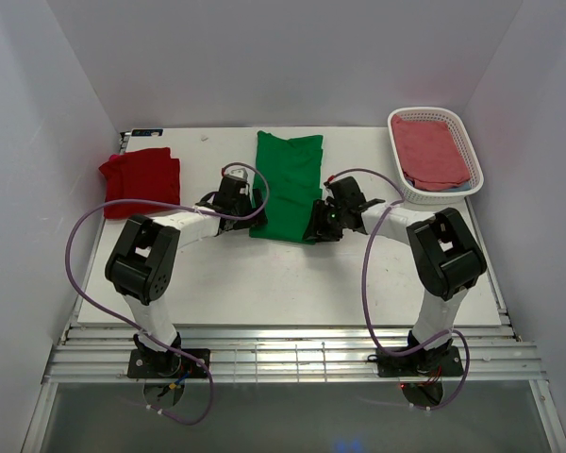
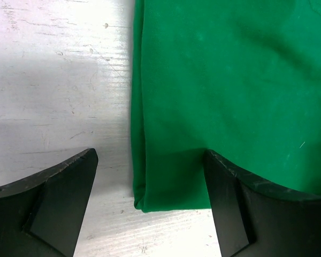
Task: Fold and stack the t-shirts
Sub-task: Fold the tshirt
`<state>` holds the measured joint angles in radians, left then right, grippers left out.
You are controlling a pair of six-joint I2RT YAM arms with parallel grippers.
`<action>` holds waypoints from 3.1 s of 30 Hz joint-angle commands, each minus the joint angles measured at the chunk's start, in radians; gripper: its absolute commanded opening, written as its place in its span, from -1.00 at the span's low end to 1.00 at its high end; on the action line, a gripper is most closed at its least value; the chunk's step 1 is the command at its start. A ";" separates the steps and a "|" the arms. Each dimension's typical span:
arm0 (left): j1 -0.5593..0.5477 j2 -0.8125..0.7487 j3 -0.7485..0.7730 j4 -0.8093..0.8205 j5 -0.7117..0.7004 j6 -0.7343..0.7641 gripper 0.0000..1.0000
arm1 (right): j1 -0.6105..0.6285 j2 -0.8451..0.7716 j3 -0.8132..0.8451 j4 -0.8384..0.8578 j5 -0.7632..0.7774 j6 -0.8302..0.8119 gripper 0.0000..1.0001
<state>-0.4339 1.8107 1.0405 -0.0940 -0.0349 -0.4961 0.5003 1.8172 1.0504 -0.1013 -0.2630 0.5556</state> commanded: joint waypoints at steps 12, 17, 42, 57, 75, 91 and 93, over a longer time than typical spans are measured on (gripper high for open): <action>-0.003 -0.008 -0.060 0.000 0.092 -0.076 0.74 | 0.001 0.031 0.046 0.029 0.011 -0.017 -0.03; -0.003 -0.019 -0.092 0.002 0.095 -0.085 0.71 | 0.001 0.042 0.056 0.028 0.011 -0.017 -0.04; -0.040 -0.052 -0.261 0.027 0.109 -0.093 -1.00 | 0.024 0.036 -0.027 0.046 0.040 -0.045 -0.84; -0.235 -0.557 -0.505 -0.167 -0.026 -0.199 -1.00 | 0.276 -0.499 -0.349 -0.174 0.330 0.026 -0.85; -0.724 -0.815 -0.455 -0.508 -0.160 -0.553 -1.00 | 0.728 -0.822 -0.319 -0.552 0.476 0.375 -0.84; -0.744 -0.725 -0.142 -0.656 -0.533 -0.481 -1.00 | 0.755 -0.610 -0.032 -0.615 0.857 0.320 -0.85; -0.726 -0.719 -0.142 -0.642 -0.557 -0.466 -1.00 | 0.733 -0.575 -0.017 -0.617 0.895 0.296 -0.85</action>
<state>-1.1767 1.0912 0.8673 -0.7181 -0.4831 -0.9913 1.2545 1.2133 0.9768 -0.7074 0.4896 0.8822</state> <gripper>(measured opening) 0.171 0.086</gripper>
